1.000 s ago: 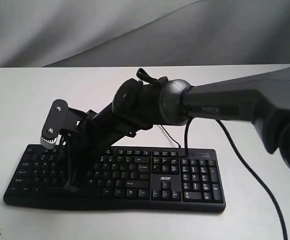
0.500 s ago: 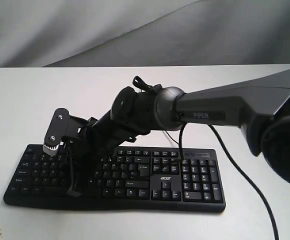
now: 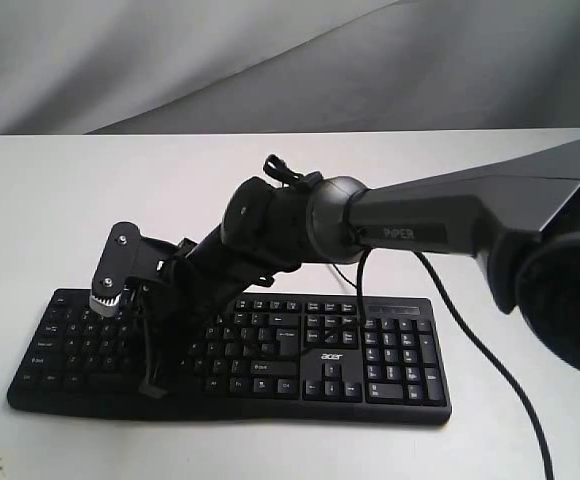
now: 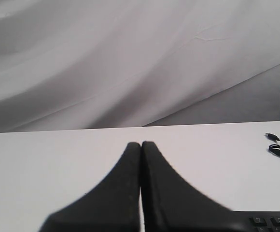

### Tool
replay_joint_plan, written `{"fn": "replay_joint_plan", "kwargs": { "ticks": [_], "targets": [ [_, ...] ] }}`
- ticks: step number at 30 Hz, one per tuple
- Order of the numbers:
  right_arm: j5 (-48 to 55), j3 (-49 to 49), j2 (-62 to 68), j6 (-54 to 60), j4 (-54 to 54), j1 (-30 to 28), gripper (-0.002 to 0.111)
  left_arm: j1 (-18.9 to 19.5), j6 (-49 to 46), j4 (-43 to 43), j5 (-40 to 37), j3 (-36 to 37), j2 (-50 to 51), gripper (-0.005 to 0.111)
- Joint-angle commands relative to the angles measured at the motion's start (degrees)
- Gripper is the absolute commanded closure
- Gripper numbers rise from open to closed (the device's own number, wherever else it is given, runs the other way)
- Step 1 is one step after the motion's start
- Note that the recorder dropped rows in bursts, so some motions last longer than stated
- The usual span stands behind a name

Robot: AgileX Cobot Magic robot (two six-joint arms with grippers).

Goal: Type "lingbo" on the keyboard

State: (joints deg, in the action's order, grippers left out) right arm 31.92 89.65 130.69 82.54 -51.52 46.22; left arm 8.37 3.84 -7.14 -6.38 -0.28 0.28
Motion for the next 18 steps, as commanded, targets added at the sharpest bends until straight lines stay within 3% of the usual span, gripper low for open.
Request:
{"fn": "replay_joint_plan", "kwargs": {
  "ticks": [1,18],
  "targets": [
    [1.3,0.1,0.2,-0.3,0.4,-0.2,0.108,-0.4,0.1,0.0,0.5,0.3,-0.3,0.106],
    [7.2,-0.2,-2.3,-2.3,3.0,-0.2,0.108,-0.4,0.1,0.0,0.5,0.3,-0.3,0.106]
  ]
}}
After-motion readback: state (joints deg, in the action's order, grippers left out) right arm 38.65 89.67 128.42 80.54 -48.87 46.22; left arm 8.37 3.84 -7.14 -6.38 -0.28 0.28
